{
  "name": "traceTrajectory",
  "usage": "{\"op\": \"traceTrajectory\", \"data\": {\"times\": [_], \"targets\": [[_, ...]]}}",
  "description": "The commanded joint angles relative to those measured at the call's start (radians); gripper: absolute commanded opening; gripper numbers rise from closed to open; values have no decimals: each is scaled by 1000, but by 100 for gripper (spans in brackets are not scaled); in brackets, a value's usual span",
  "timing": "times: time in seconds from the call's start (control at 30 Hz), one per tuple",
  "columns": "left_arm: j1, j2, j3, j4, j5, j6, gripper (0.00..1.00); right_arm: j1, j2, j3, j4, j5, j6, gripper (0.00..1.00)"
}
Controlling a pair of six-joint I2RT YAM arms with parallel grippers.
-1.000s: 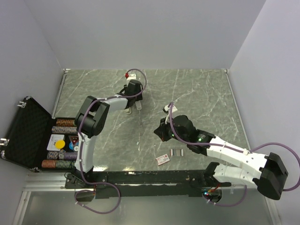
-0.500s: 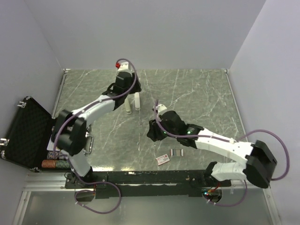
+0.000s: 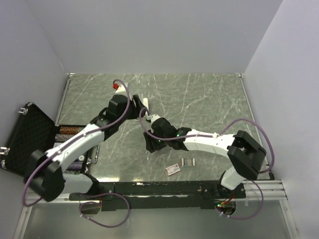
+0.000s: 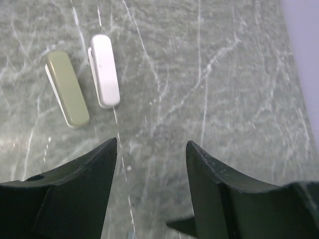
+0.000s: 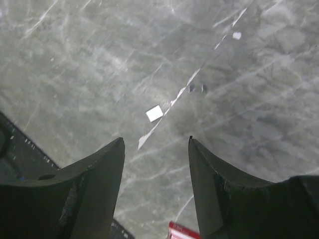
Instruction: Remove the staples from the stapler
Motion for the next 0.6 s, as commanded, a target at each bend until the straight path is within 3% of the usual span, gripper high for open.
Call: {"op": "traceTrajectory", "data": {"times": [0.0, 0.57], "targets": [[-12, -149, -74, -45, 4, -55, 63, 5, 65, 80, -7, 76, -14, 62], [-15, -413, -140, -226, -45, -26, 65, 5, 254, 226, -52, 211, -37, 57]]}}
